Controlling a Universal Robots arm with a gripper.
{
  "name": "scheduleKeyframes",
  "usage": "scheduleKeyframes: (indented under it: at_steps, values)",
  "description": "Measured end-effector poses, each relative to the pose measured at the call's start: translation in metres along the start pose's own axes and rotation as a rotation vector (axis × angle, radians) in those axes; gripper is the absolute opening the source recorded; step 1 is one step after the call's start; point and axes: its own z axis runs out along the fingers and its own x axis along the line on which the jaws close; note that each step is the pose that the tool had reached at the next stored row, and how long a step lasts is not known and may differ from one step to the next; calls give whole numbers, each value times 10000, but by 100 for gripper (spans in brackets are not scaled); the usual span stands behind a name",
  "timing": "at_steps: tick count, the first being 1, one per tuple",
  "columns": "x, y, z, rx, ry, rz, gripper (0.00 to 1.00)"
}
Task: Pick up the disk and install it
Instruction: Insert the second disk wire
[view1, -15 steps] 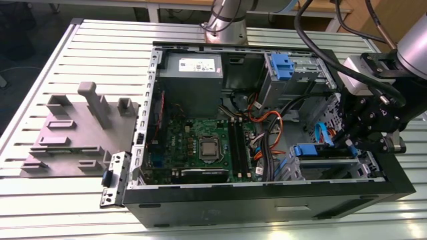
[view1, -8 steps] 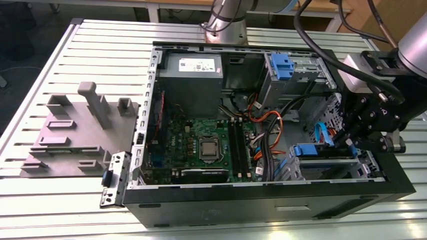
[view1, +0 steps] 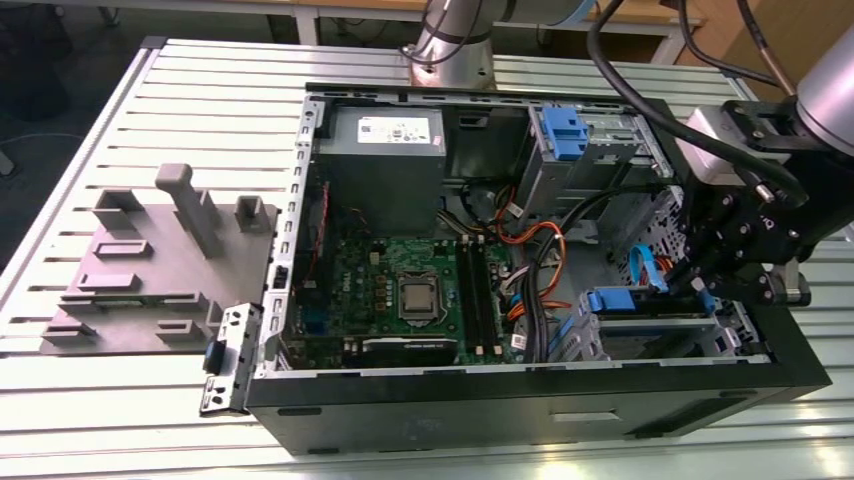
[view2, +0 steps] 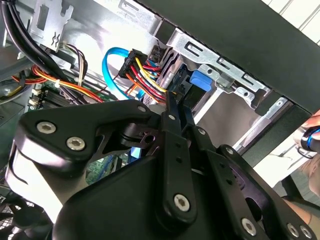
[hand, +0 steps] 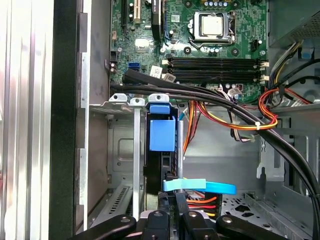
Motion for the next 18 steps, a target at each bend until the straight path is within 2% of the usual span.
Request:
scheduleKeyframes:
  at_steps: [8, 18]
  values:
    - [-1, -29, 2, -216, 0, -1, 17]
    - [0, -30, 28, -224, 4, 0, 17]
